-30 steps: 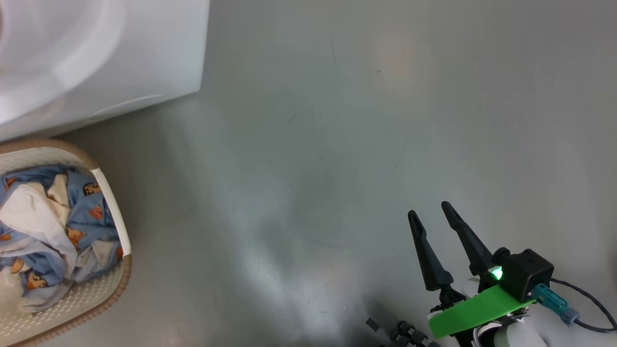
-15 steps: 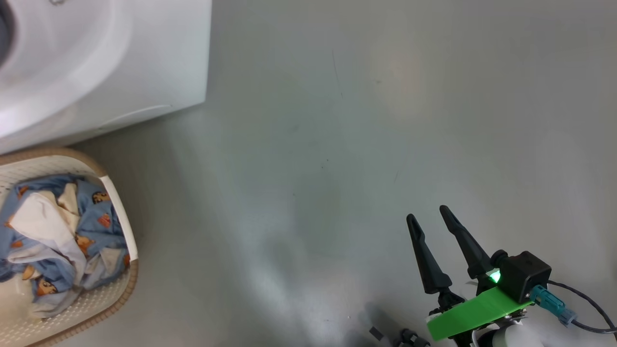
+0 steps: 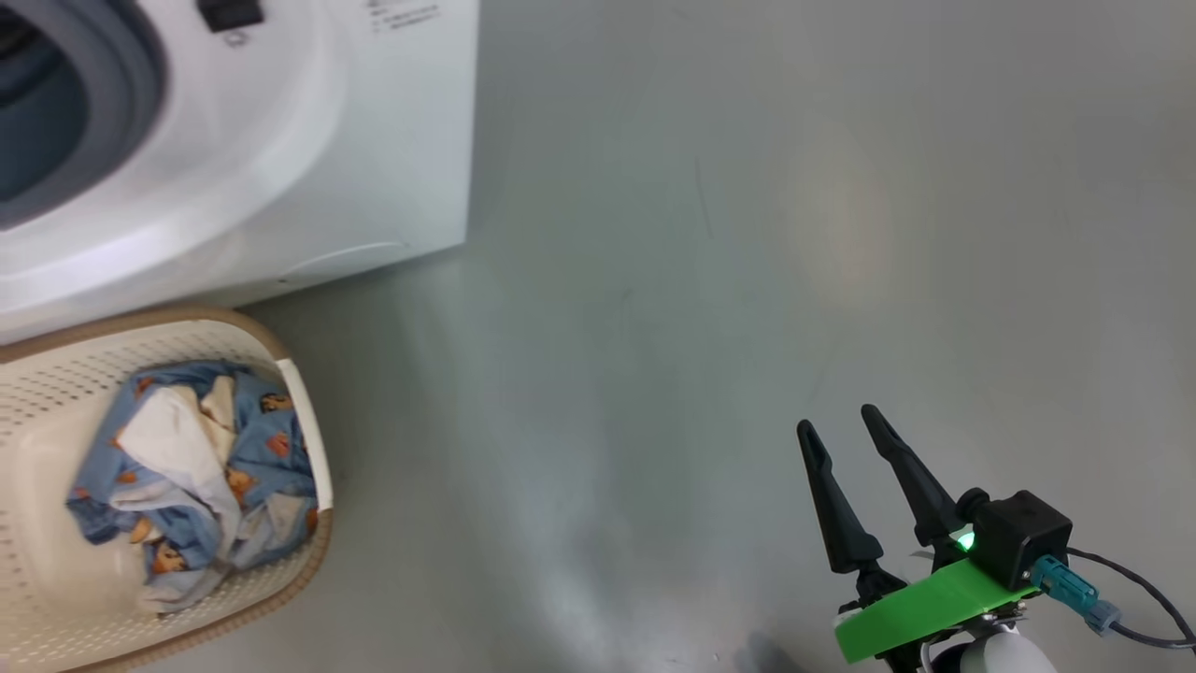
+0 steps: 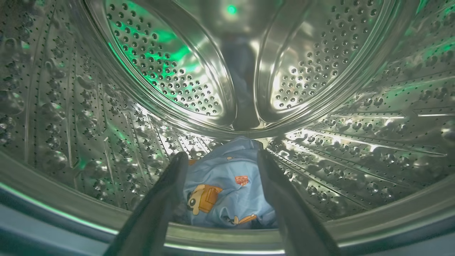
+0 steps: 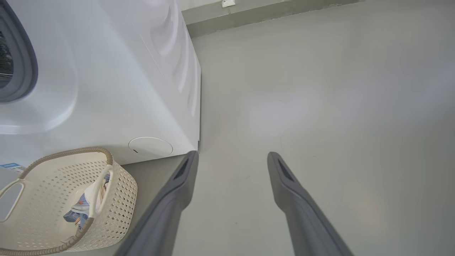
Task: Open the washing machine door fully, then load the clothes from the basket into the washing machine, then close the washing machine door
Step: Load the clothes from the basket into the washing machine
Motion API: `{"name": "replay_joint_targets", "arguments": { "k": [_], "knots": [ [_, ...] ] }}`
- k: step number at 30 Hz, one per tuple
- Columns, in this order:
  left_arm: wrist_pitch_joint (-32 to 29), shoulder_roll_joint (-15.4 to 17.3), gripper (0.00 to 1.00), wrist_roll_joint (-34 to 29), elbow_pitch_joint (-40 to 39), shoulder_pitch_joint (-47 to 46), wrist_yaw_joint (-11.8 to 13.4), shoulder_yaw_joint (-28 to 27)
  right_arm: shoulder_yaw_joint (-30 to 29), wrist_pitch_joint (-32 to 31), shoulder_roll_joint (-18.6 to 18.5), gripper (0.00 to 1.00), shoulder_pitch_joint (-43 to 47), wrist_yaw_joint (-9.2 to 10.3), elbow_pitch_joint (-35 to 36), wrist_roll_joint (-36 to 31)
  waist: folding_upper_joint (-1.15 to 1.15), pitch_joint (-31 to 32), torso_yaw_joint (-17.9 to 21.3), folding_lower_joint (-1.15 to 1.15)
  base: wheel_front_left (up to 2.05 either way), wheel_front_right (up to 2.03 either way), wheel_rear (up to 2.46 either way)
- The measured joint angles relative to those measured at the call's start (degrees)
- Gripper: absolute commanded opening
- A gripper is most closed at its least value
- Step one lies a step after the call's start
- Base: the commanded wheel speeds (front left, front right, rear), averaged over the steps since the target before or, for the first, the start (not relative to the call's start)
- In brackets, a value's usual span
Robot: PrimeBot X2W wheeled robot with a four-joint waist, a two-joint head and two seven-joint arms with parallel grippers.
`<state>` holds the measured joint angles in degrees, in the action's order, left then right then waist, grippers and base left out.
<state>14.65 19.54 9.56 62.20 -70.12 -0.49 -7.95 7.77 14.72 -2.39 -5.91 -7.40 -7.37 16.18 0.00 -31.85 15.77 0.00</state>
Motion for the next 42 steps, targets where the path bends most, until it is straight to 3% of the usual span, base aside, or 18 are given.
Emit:
{"name": "replay_joint_targets", "arguments": {
  "k": [15, 26, 42],
  "knots": [
    [0.00, -7.98, 1.00, 0.86, -8.78, 12.96, 0.13, 0.20, -0.46, 0.00, -0.05, 1.00, 1.38, 0.00, -0.94, -2.49, 0.00, 8.06, -5.40, 0.00, 0.00, 0.00, 0.00],
    [0.00, -15.03, 1.00, 0.88, -17.05, 27.45, -3.01, 1.83, -2.42, 0.00, -0.14, 1.00, 3.89, 0.00, -1.20, -3.55, 0.00, 14.38, -10.63, 0.00, 0.00, 0.00, 0.00],
    [-0.02, -17.56, 1.00, -0.42, -30.64, 52.37, -2.81, 6.30, -4.31, 0.00, -0.27, 1.00, 7.71, 0.00, -1.46, -5.45, 0.00, 24.09, -16.83, 0.00, 0.00, 0.00, 0.00]
  ]
}}
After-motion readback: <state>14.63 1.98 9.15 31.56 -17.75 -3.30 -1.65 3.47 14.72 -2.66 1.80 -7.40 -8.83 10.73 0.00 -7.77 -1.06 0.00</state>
